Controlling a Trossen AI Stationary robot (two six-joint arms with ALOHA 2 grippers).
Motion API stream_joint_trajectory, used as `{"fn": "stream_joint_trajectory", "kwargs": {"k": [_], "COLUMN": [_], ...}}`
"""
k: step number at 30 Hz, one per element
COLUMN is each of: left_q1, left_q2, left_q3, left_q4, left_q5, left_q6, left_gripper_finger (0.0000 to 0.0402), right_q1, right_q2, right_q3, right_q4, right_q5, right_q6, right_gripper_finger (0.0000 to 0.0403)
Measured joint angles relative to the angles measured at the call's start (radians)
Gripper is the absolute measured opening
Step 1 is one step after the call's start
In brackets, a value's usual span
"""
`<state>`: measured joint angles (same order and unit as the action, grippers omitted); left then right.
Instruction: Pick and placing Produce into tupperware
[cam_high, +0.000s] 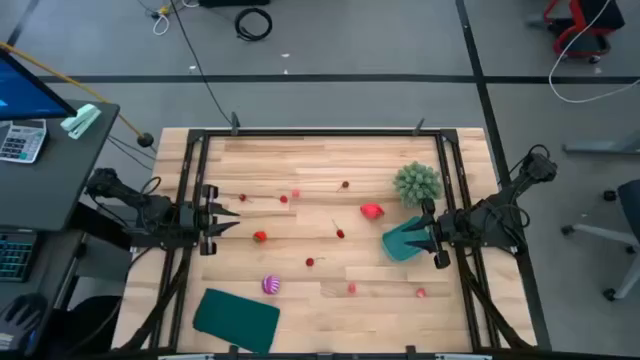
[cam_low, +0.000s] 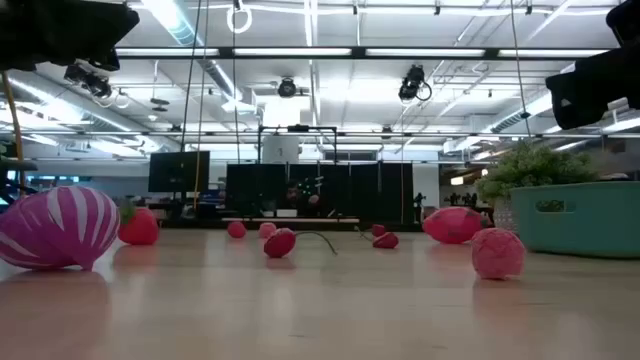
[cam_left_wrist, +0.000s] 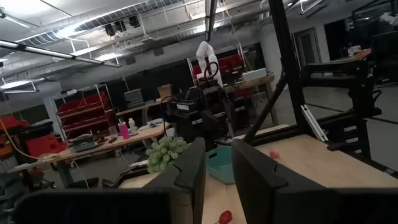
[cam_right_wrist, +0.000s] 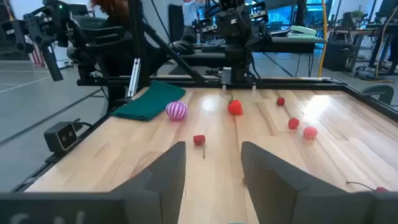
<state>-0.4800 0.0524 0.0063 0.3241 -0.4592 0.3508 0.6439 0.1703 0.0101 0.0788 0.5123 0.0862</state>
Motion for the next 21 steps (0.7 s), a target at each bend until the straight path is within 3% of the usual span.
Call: {"fn": "stream_joint_trajectory", "kwargs": {"k": [21], "left_q1": [0.000], "left_q2": [0.000], "left_q3": [0.000], "left_q4": [0.000], "left_q5": [0.000], "left_q6": [0.000], "left_gripper_finger": [0.0085], "right_q1": [0.000], "right_q2": [0.000], "right_q3": [0.000], "right_q4": [0.000], "right_q5": [0.000], "right_q6": [0.000], "right_gripper_finger": [0.0164]}}
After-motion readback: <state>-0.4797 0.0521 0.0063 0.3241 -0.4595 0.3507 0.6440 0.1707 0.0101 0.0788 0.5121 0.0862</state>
